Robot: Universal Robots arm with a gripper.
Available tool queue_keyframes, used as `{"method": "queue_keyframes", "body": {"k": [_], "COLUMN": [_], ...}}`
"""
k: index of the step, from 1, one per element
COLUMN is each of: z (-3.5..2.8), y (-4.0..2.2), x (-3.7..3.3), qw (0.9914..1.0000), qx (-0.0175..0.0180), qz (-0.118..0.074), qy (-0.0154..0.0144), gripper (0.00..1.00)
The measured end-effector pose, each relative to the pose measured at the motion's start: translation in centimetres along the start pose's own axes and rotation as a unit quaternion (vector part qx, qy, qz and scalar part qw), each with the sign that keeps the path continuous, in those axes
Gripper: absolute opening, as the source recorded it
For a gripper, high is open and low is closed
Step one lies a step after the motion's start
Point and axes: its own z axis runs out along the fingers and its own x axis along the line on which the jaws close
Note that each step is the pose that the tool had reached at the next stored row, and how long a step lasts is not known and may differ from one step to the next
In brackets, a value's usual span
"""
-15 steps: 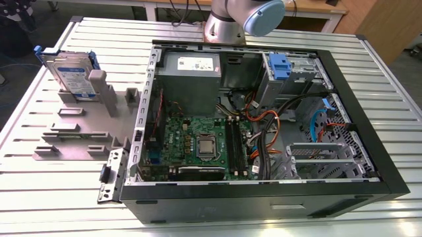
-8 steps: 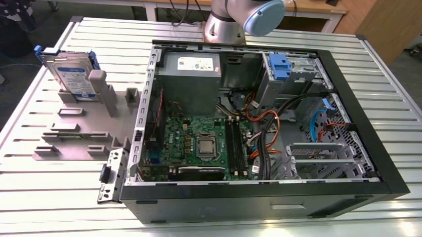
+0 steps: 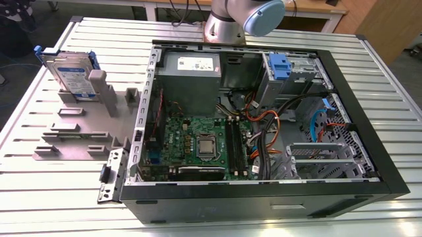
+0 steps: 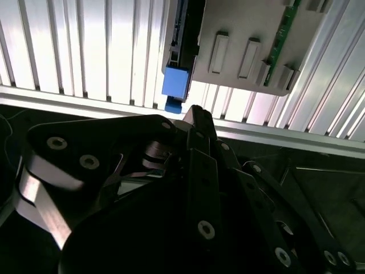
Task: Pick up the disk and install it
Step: 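Pick up the disk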
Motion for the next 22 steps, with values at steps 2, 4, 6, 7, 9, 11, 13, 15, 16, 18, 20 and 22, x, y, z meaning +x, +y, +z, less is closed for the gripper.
{"method": "queue_keyframes", "body": {"k": [2, 4, 6, 7, 9, 11, 13, 15, 16, 18, 20, 22], "z": [0.04, 0.08, 0.12, 0.15, 0.19, 0.26, 0.32, 0.41, 0.47, 0.58, 0.73, 0.86], "y": [0.0, 0.0, -0.01, -0.01, 0.0, -0.01, -0.01, -0.01, 0.0, -0.01, -0.01, 0.0], "x": [0.0, 0.01, 0.0, 0.0, 0.01, 0.01, 0.01, 0.01, 0.02, 0.01, -0.03, -0.08], "qw": [0.99999, 0.99995, 0.9999, 0.99985, 0.99969, 0.99939, 0.99881, 0.9981, 0.99787, 0.99769, 0.99749, 0.99722], "qx": [0.0018, 0.0049, 0.0078, 0.0085, 0.0095, 0.0095, 0.0093, 0.0098, 0.011, 0.0176, 0.0228, 0.0274], "qz": [-0.004, -0.008, -0.012, -0.015, -0.023, -0.034, -0.048, -0.061, -0.064, -0.066, -0.067, -0.069], "qy": [-0.0005, -0.0016, -0.0025, -0.0027, -0.0029, -0.0026, -0.0021, -0.002, -0.0023, -0.0042, -0.0059, -0.0071], "gripper": [0.11, 0.11, 0.11, 0.11, 0.11, 0.11, 0.11, 0.11, 0.11, 0.11, 0.11, 0.11]}}
